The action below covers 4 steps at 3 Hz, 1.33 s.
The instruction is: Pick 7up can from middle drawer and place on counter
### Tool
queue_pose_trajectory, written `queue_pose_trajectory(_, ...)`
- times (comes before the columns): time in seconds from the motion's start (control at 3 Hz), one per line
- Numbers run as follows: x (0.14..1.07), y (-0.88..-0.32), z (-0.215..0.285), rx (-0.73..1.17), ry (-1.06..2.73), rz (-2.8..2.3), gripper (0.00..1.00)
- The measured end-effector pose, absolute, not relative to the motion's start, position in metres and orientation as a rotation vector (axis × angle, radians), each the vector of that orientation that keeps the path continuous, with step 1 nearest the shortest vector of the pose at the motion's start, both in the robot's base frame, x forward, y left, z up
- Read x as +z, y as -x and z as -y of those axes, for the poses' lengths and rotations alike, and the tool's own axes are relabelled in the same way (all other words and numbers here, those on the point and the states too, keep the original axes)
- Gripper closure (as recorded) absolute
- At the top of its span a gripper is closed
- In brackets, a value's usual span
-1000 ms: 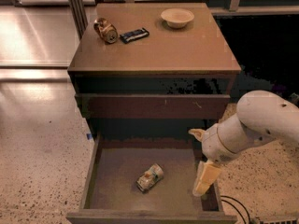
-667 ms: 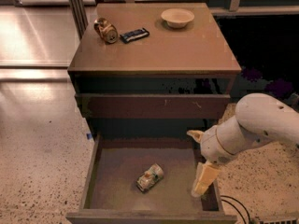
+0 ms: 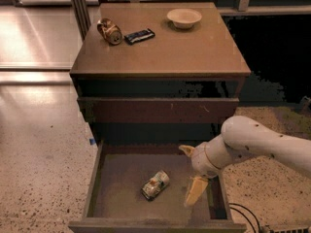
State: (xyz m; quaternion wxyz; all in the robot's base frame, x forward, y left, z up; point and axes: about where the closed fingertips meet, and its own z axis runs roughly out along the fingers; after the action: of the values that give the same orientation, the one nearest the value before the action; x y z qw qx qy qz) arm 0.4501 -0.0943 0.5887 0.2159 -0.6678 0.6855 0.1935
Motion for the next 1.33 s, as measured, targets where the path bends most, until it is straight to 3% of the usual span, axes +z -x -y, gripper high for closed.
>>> queue_pose_trajectory(0.33, 0.515, -0.462, 0.033, 0.605, 1.827, -1.855, 0.00)
queue_pose_trajectory(1.33, 0.484, -0.479, 0.006, 0.582, 1.801, -1.837, 0.00)
